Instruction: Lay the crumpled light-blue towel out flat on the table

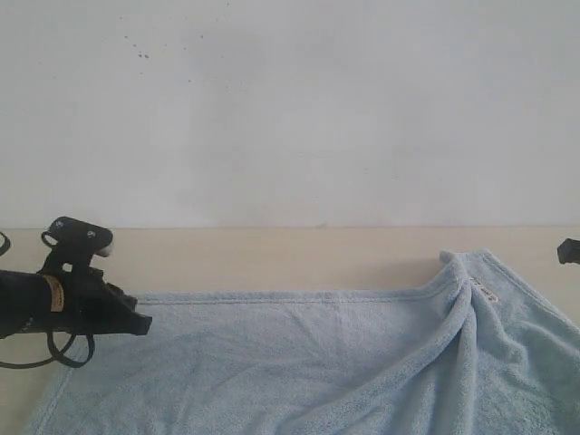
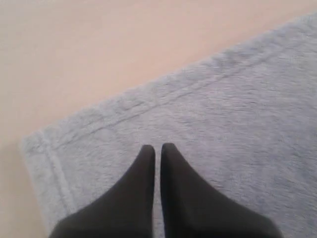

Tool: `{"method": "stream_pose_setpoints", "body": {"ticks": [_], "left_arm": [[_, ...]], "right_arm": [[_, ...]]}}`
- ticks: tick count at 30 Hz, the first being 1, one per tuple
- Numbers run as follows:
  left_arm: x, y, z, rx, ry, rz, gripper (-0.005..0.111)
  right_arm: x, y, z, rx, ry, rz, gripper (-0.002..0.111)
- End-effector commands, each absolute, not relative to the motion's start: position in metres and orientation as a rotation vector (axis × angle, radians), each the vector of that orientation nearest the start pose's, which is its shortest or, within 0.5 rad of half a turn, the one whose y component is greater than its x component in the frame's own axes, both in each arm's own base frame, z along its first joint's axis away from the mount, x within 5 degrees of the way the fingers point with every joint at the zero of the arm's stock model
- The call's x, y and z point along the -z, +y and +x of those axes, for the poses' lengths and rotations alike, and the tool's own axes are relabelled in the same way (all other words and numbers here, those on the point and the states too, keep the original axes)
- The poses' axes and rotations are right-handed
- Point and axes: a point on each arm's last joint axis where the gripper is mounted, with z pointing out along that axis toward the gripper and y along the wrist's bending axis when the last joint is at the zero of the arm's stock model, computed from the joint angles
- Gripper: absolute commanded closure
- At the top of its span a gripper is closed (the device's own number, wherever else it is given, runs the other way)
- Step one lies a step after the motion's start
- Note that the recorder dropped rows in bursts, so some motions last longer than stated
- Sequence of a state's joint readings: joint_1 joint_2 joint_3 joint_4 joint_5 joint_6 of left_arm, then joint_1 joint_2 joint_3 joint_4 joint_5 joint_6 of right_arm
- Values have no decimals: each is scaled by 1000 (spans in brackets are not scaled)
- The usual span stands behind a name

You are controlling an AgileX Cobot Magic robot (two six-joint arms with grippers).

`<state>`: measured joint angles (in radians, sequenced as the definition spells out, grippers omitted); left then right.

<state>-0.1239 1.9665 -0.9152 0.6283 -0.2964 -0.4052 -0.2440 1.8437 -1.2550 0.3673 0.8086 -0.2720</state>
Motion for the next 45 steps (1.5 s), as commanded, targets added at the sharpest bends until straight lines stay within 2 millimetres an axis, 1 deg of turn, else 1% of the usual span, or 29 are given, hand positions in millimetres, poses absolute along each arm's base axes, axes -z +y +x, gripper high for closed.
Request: {"method": "stream_pose_setpoints", "body": {"ticks": [1, 5, 9, 11, 13, 14, 17, 18, 20, 23, 29, 32, 35, 37, 39, 42, 45], "left_arm": [[-102, -38, 378, 193, 2267, 215, 103], [-94, -29, 379, 191, 2269, 206, 103], [-96, -31, 381, 215, 2223, 250, 103], [-93, -27, 381, 214, 2227, 243, 103], [-82, -25, 380, 217, 2241, 276, 103], [-76, -26, 379, 226, 2244, 331, 103], [-66, -30, 377, 244, 2247, 431, 103], [-63, -29, 376, 241, 2258, 439, 103], [-59, -24, 376, 230, 2279, 414, 103], [-55, -4, 374, 167, 2357, 294, 103], [-49, 25, 368, 72, 2462, 206, 103], [-49, 32, 367, 56, 2473, 189, 103], [-51, 33, 367, 48, 2472, 185, 103], [-53, 34, 366, 32, 2479, 211, 103], [-53, 37, 362, -17, 2527, 238, 103], [-53, 46, 355, -126, 2617, 295, 103], [-55, 57, 350, -186, 2671, 270, 103]], "right_arm": [[-201, -66, 364, -320, 2779, 156, 107], [-201, -66, 364, -311, 2780, 103, 107], [-201, -66, 364, -316, 2782, 101, 107], [-201, -65, 364, -329, 2775, 113, 107], [-202, -64, 364, -347, 2773, 121, 107], [-202, -62, 364, -371, 2775, 97, 107], [-203, -58, 364, -427, 2758, 55, 107], [-204, -57, 365, -446, 2748, 50, 107], [-204, -56, 365, -460, 2738, 42, 107], [-204, -56, 366, -458, 2737, 43, 107], [-204, -56, 365, -467, 2745, 39, 107], [-204, -56, 365, -464, 2744, 38, 107], [-204, -57, 365, -438, 2744, 28, 107], [-203, -60, 365, -394, 2750, 10, 107], [-202, -63, 364, -341, 2767, -1, 107], [-200, -68, 363, -265, 2789, 72, 107], [-199, -73, 362, -209, 2807, 136, 107]]}}
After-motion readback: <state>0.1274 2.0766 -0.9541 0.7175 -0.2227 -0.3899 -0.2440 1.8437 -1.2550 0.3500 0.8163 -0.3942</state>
